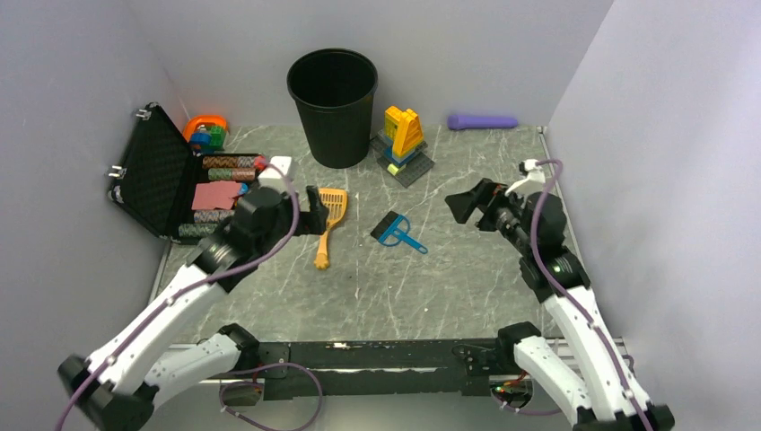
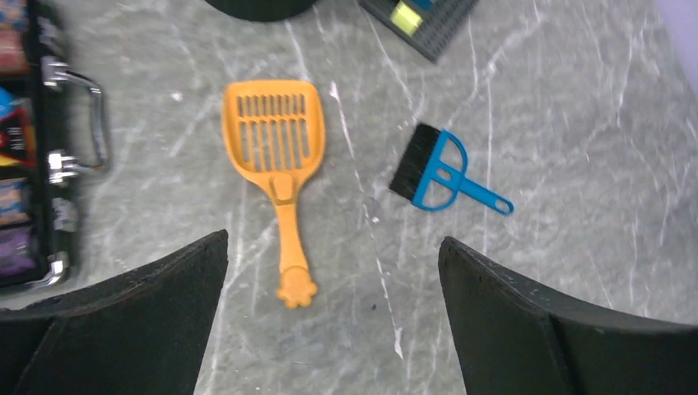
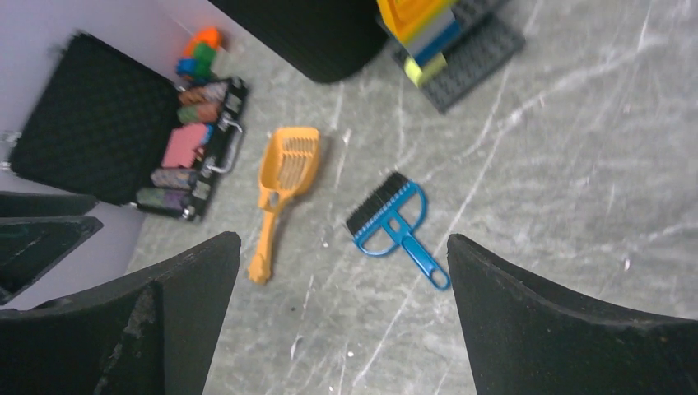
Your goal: Sweep away the paper scraps from the table
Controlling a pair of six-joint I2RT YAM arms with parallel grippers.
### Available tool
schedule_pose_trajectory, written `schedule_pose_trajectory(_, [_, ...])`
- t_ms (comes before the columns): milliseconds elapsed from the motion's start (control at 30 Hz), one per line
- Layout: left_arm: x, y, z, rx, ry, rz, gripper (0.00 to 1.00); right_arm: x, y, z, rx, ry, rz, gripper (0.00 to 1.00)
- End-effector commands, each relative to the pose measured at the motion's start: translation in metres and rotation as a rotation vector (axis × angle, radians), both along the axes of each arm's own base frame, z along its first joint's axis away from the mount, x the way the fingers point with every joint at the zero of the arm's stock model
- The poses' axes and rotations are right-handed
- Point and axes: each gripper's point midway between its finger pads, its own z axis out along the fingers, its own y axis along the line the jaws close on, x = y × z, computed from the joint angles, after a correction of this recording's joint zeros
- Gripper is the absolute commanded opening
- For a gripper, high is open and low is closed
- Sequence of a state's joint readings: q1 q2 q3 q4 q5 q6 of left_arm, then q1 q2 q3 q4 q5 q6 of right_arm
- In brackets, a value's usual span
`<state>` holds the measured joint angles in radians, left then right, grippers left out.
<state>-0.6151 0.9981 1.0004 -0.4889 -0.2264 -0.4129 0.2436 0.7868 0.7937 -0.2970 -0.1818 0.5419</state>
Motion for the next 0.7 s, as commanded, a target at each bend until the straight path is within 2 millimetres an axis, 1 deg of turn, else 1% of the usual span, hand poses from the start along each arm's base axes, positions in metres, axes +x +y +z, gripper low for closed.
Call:
schedule_pose_trajectory(0, [-0.004, 0.043, 0.002, 0.007, -0.130, 0.176, 0.99, -0.014, -0.011, 0.051, 0.006, -0.244, -0.025, 1.00])
schedule_pose_trajectory(100, [-0.014, 0.059, -0.008, -0.007, -0.155, 0.226, 0.99, -0.023, -0.028, 0.048, 0.016, -0.329, -0.105, 1.00])
schedule_pose_trajectory(133, [-0.017, 0.062, -0.012, -0.015, -0.155, 0.237, 1.00, -0.024, -0.037, 0.042, 0.005, -0.339, -0.155, 1.00])
schedule_pose_trajectory(233, [-0.023, 0.066, -0.020, -0.032, -0.161, 0.242, 0.99, -0.031, -0.058, 0.032, -0.026, -0.343, -0.251, 1.00])
schedule_pose_trajectory(300, [-0.027, 0.068, -0.023, -0.042, -0.161, 0.246, 1.00, -0.036, -0.064, 0.028, -0.058, -0.338, -0.268, 1.00])
schedule_pose_trajectory(433, [-0.029, 0.070, -0.027, -0.054, -0.163, 0.250, 0.99, -0.041, -0.065, 0.021, -0.084, -0.307, -0.260, 1.00])
schedule_pose_trajectory(500, [-0.030, 0.067, -0.026, -0.061, -0.170, 0.232, 0.99, -0.042, -0.062, 0.020, -0.087, -0.298, -0.245, 1.00])
schedule_pose_trajectory(667, [-0.028, 0.067, -0.030, -0.079, -0.170, 0.249, 0.99, -0.034, -0.057, 0.023, -0.082, -0.292, -0.227, 1.00])
